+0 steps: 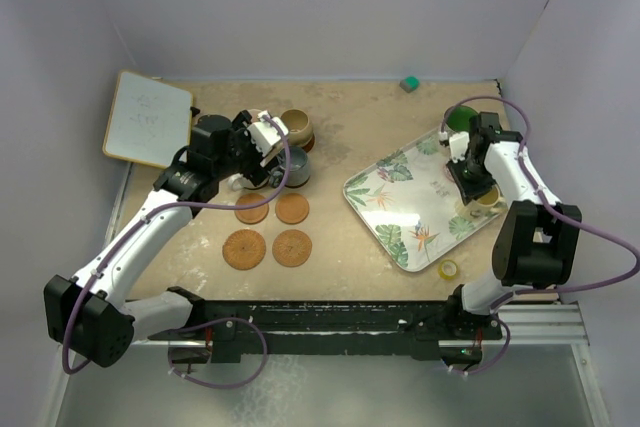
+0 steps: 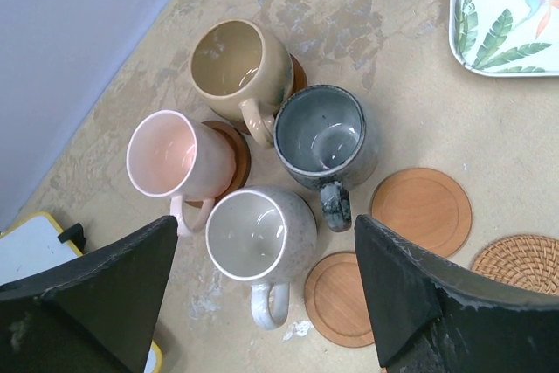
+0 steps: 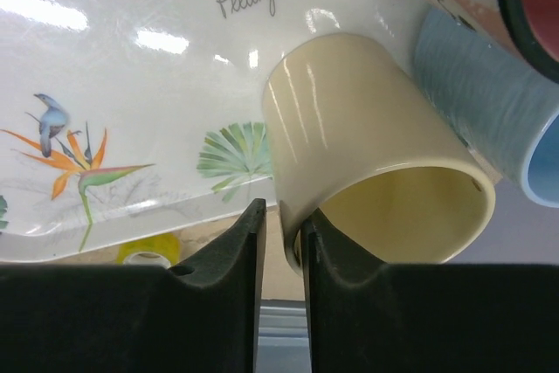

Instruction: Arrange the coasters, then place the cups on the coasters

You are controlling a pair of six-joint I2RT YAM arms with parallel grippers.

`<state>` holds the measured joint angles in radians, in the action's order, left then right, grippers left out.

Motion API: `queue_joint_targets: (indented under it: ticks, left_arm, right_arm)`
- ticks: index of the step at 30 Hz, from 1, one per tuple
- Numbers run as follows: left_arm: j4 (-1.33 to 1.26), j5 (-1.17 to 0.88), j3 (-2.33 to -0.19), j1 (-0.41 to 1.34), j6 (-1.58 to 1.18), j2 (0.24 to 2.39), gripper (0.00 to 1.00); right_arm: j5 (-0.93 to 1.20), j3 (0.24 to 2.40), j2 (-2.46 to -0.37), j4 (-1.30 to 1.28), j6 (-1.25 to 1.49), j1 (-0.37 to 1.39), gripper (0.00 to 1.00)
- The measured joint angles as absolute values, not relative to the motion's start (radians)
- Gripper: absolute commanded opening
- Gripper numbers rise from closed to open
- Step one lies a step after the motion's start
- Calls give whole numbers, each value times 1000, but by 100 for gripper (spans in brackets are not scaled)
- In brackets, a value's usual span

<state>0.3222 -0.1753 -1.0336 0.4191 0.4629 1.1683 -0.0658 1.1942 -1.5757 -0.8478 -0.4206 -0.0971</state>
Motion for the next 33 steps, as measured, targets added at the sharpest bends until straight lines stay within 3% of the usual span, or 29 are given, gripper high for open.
queue_joint_targets:
  ticks: [17,33]
  left_arm:
    - [323,-168,-1034,419,474,1168,80]
    - [333,-133,-1067,419,547,1242,81]
  right_arm:
    - [73,1179,-1523,-832,-290,-68,0]
    - [89,1172,-1465,-789,-189,177,0]
